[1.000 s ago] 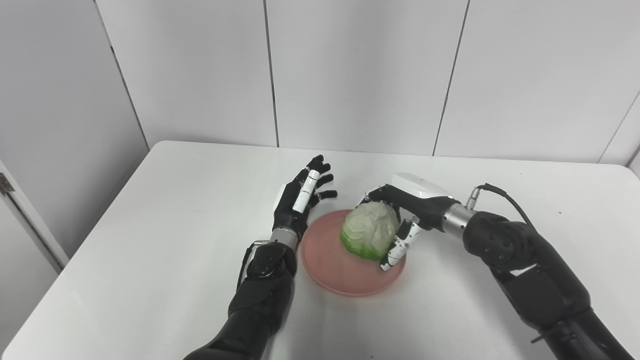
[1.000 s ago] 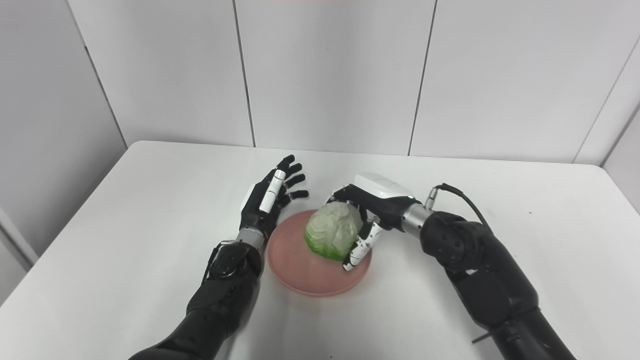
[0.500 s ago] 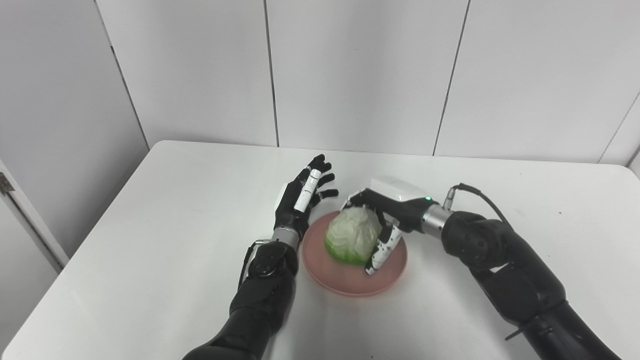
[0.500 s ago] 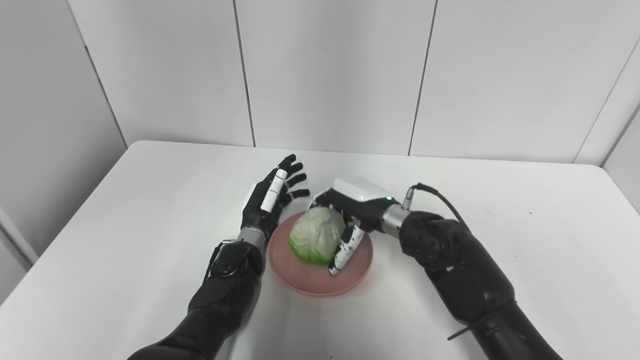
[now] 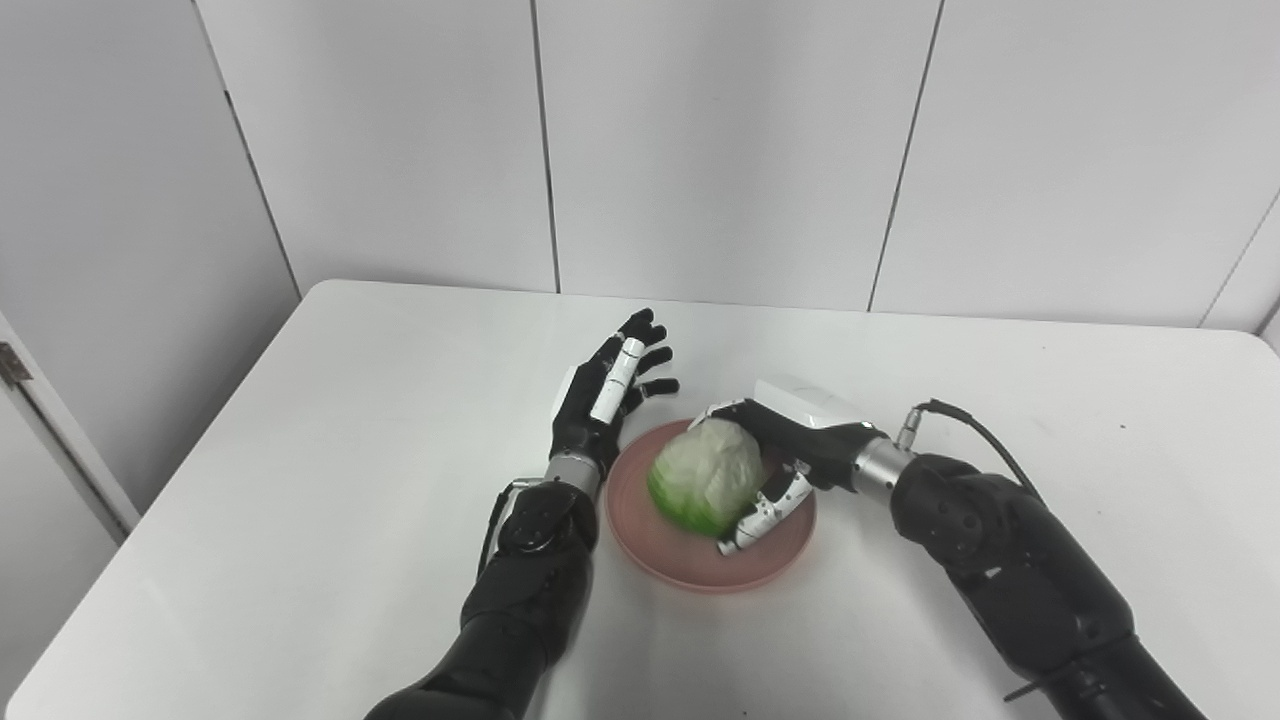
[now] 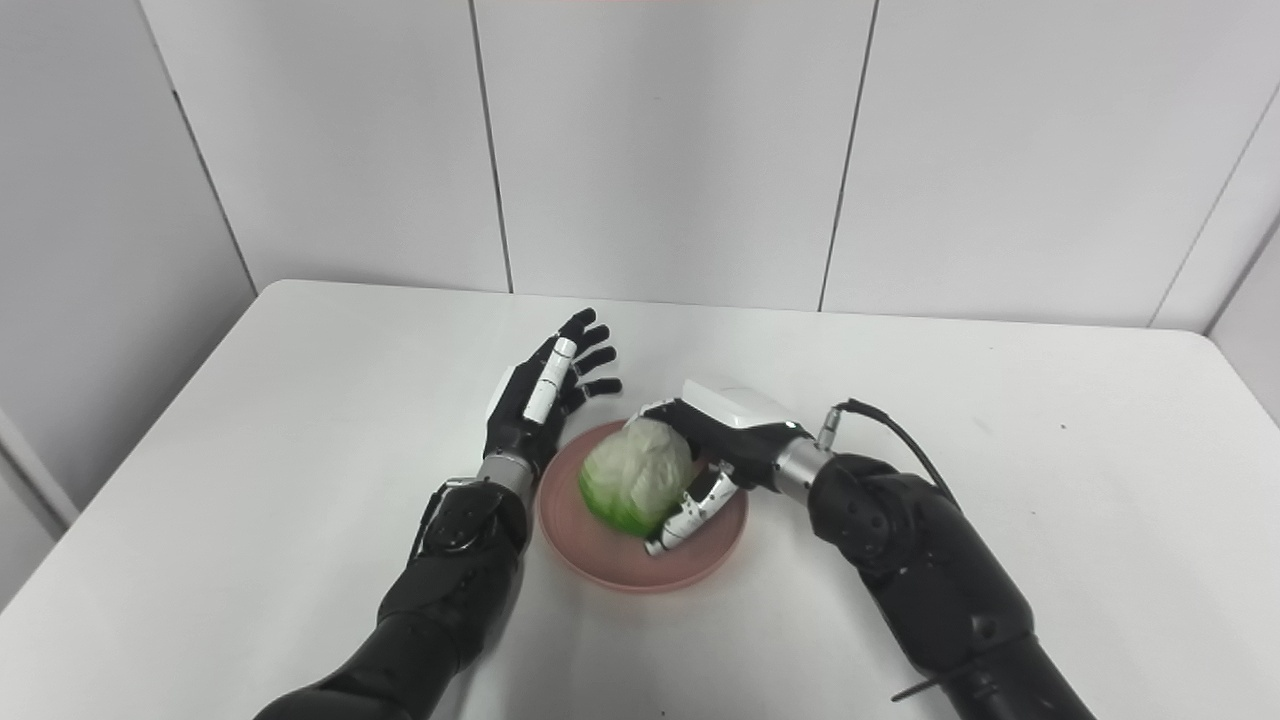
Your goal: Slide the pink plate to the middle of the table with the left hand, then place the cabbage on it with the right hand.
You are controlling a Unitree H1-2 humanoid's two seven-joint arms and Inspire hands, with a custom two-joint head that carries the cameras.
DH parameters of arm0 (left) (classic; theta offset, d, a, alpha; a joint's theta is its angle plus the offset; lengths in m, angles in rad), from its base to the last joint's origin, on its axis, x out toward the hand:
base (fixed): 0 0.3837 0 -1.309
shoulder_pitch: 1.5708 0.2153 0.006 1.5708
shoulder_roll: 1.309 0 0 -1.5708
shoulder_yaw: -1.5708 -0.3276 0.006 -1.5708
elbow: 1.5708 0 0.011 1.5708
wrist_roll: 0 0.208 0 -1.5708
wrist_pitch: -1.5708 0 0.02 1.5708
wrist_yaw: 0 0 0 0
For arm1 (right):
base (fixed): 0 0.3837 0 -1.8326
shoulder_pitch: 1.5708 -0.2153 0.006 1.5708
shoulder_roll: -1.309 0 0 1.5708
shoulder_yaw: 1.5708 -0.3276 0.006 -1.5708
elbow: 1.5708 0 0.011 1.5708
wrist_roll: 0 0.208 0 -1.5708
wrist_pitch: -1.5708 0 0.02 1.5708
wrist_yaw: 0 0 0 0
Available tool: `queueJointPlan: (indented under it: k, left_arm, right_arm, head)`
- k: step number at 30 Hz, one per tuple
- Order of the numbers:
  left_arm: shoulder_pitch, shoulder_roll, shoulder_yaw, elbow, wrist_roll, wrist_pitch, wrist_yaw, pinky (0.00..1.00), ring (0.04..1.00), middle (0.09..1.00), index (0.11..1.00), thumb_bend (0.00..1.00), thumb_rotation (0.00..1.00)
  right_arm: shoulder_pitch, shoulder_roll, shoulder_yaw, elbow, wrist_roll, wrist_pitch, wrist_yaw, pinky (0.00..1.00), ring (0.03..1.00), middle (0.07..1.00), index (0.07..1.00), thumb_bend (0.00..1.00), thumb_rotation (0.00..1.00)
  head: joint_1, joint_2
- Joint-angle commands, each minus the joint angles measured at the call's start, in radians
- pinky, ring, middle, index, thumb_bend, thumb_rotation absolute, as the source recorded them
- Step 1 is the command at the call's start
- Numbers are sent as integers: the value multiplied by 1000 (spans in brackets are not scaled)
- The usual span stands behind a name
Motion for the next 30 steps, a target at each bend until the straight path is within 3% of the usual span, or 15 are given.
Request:
queueJointPlan:
  k: [1, 7, 14, 19, 20, 24, 27, 30]
  left_arm:
    - [115, -23, -3, 88, -3, -1, -15, 658, 824, 856, 839, 848, 741]
    - [112, -22, -4, 92, -2, -1, -16, 650, 823, 863, 853, 843, 756]
    - [117, -20, -4, 72, -2, 12, -12, 653, 837, 851, 845, 877, 760]
    - [120, -12, 7, 47, -8, 28, 0, 660, 841, 870, 845, 877, 770]
    - [120, -11, 9, 43, -9, 31, 3, 662, 839, 866, 842, 884, 768]
    - [118, -13, 29, 15, -8, 8, 51, 664, 834, 857, 826, 866, 758]
    - [117, -10, 16, -6, 46, -31, 135, 712, 862, 875, 845, 873, 795]
    - [116, -12, 0, -30, 99, -67, 228, 789, 885, 891, 856, 885, 818]
  right_arm:
    - [-50, 13, -41, -28, 43, -15, -45, 991, 993, 987, 959, 1000, 685]
    - [-47, 11, -77, -29, 65, -56, -90, 1000, 1000, 1000, 1000, 1000, 772]
    - [-37, -1, -99, -18, 76, -103, -141, 1000, 1000, 1000, 1000, 1000, 777]
    - [-8, 15, -132, 30, 74, -163, -253, 1000, 1000, 998, 1000, 1000, 893]
    - [-3, 21, -139, 40, 81, -172, -271, 957, 986, 988, 1000, 1000, 941]
    - [53, 136, -300, 76, 306, -107, -326, 910, 936, 935, 973, 1000, 997]
    - [88, 221, -417, 106, 466, -19, -349, 982, 936, 929, 967, 988, 1000]
    - [102, 295, -543, 158, 630, 36, -388, 963, 909, 921, 951, 946, 1000]
  head:
    - [-1, -3]
    - [-5, -4]
    - [-10, 1]
    - [-24, 3]
    - [-24, 3]
    - [-34, 4]
    - [-46, 5]
    - [-55, 8]
